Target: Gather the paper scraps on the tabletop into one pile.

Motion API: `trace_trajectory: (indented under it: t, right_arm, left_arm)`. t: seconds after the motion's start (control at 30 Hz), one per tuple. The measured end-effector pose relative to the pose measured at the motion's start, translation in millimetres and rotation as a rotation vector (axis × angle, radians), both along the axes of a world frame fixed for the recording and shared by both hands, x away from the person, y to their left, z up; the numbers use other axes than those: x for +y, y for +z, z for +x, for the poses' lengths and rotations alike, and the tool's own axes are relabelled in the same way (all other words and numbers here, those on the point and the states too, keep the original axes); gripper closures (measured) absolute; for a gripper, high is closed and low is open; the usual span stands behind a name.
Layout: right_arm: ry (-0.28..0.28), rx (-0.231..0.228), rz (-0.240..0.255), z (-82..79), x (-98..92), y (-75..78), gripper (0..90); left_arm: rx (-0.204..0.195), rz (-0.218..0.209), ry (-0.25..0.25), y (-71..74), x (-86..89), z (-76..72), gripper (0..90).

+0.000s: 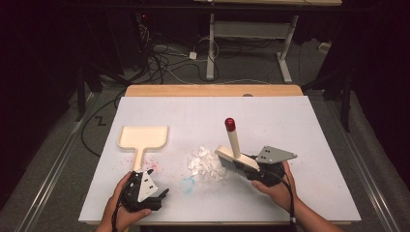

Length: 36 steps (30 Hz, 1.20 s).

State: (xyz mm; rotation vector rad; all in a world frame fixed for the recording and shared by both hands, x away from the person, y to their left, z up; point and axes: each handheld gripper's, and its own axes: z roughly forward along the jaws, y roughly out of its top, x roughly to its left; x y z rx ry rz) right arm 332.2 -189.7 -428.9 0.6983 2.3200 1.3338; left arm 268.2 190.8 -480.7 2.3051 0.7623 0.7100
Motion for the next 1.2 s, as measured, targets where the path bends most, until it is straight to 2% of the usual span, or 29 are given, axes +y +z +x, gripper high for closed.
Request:
trace_trajectory:
  t: [0.1, 0.23, 0.53, 0.77, 0.87, 0.93, 1.07, 1.1, 1.13, 1.2]
  right_arm:
    - [0.012, -0.020, -0.006, 1.9, 13.4, 0.6, 67.6]
    - [0.015, -0.026, -0.006, 0.1, 10.9, 4.6, 67.5]
    - [-0.018, -0.050, 0.047, -8.3, -27.9, 31.7, 67.5]
    - [-0.021, -0.015, 0.052, -20.1, -66.1, 46.0, 67.5]
    - [-0.023, 0.025, 0.070, -25.2, -83.0, 49.7, 67.5]
    - [-0.025, 0.073, 0.070, -29.1, -94.0, 50.8, 67.4]
    - [-0.015, 0.203, 0.064, -37.1, -114.3, 45.5, 67.5]
    - [0.008, 0.263, 0.062, -37.6, -119.7, 42.4, 67.5]
    - [0.021, 0.291, 0.062, -37.8, -122.4, 40.4, 67.4]
    - [0.006, 0.348, 0.049, -35.4, -127.4, 34.0, 67.4]
  left_arm:
    - [0.001, -0.003, 0.002, -0.1, 0.5, -0.2, 18.7]
    - [-0.003, -0.006, 0.006, 0.0, 3.1, -1.3, 18.6]
    - [-0.018, -0.015, 0.015, 2.6, 4.7, -3.4, 18.6]
    - [-0.015, -0.015, 0.015, 2.4, 3.7, -2.9, 18.6]
    - [-0.016, -0.015, 0.015, 2.4, 3.5, -2.8, 18.6]
    - [-0.012, -0.013, 0.018, 2.1, 4.0, -2.3, 18.6]
    - [-0.011, -0.019, 0.023, 2.8, 4.7, -2.9, 18.6]
    - [-0.012, -0.020, 0.023, 2.9, 4.7, -3.0, 18.6]
    - [-0.013, -0.017, 0.024, 3.1, 4.5, -3.1, 18.7]
    - [-0.014, -0.020, 0.022, 3.3, 3.5, -2.7, 18.6]
